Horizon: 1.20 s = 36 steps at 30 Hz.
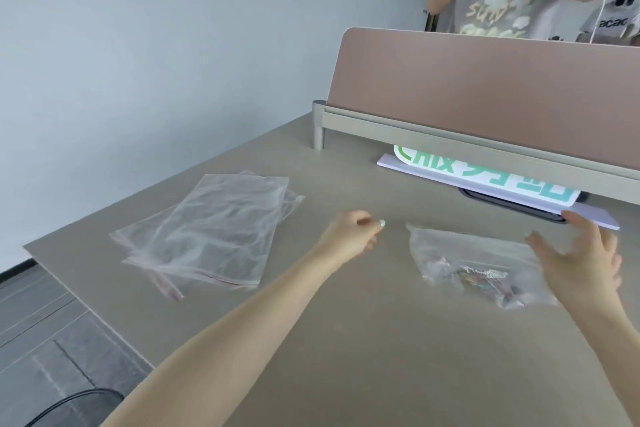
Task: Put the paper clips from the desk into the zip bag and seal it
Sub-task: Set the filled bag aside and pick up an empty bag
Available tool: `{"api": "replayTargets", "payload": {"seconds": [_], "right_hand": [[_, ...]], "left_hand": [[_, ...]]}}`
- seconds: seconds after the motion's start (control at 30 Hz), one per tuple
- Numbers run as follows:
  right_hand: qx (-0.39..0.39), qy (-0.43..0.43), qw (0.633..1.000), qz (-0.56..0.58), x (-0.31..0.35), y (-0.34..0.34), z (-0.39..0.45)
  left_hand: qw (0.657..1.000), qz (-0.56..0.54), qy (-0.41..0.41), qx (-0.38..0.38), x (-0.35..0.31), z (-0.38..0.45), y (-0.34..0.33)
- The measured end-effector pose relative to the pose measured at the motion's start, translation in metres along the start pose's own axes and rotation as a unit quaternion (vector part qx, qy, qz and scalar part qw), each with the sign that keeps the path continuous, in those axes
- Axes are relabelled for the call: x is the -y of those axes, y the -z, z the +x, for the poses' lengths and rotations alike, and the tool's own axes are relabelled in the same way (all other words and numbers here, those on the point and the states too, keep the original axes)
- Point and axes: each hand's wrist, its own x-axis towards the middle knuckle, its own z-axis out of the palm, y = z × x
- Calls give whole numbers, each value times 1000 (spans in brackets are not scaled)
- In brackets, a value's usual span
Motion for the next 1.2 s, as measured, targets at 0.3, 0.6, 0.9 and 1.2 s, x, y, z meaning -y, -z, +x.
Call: {"api": "replayTargets", "payload": {"seconds": [0.3,0.6,0.9,1.2], "right_hand": [[336,272,901,-29,114,-114,-107],[470,223,836,-173,161,-222,-124],[535,-118,809,211,180,-233,-96],[608,84,778,130,171,-189,-113]], "left_hand": [[895,277,195,-290,96,-2,222],[883,290,289,-230,114,-8,240],[913,-181,315,-186,126,-22,251],[919,-315,188,-145,103,-106,235]]}}
